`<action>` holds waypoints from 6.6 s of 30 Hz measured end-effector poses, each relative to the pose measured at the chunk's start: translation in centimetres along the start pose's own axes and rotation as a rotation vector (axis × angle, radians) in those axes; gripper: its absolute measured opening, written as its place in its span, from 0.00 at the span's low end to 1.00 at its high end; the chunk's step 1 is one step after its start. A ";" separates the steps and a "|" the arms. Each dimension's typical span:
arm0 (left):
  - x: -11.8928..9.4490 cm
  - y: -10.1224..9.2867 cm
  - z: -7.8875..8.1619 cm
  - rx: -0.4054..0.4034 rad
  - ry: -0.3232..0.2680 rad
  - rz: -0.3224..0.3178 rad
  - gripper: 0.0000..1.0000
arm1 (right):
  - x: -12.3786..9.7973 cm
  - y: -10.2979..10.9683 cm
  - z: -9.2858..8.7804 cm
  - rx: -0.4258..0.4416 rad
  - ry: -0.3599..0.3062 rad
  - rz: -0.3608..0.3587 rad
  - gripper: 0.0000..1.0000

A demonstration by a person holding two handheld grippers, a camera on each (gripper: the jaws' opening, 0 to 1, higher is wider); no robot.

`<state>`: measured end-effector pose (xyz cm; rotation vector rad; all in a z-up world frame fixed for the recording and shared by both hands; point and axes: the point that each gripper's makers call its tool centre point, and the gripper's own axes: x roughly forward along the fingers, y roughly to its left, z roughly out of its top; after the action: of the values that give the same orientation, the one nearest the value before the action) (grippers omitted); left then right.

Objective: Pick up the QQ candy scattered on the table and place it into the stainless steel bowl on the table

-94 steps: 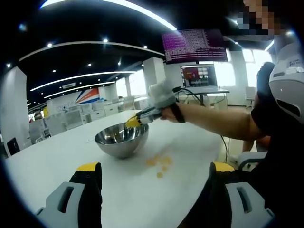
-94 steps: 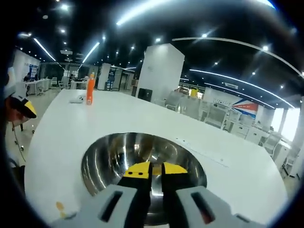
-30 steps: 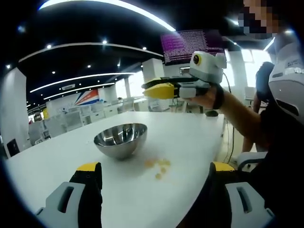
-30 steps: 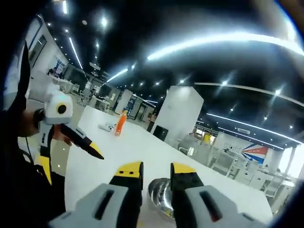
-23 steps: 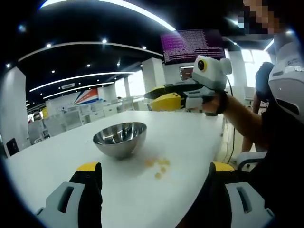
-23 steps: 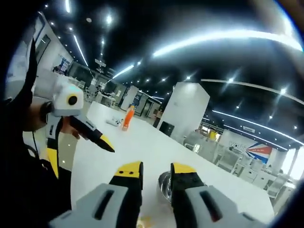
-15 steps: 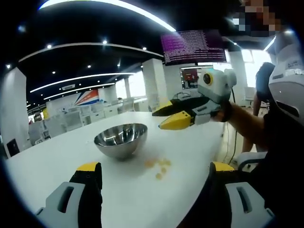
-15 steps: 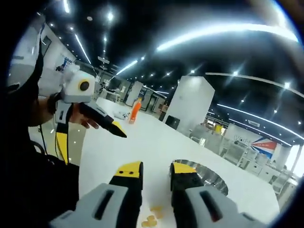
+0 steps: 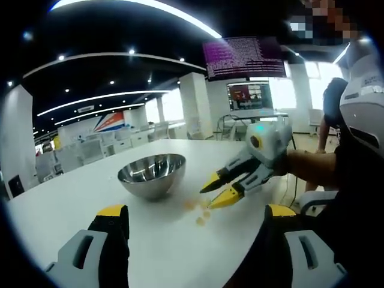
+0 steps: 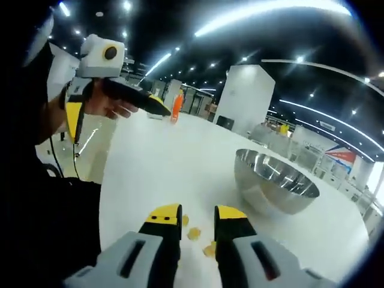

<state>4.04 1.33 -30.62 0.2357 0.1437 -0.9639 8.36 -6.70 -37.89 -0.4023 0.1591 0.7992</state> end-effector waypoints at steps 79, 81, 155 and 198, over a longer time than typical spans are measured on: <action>0.0 -0.2 0.5 0.020 -0.006 -0.007 0.92 | -1.7 -3.0 6.8 0.069 -0.129 -0.076 0.02; 0.0 -0.2 0.6 0.021 -0.006 -0.006 0.92 | -2.0 -3.5 7.7 0.053 -0.141 -0.088 0.02; -0.6 0.3 0.0 0.022 0.003 0.007 0.92 | 5.6 -15.0 5.0 0.174 -0.130 -0.239 0.78; -0.4 0.3 0.2 0.023 -0.004 0.014 0.91 | -8.1 -7.9 15.2 0.097 -0.421 -0.253 0.53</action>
<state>4.05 1.76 -30.34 0.2556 0.1276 -0.9522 8.30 -10.86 -19.36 -0.1516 -0.2413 0.6077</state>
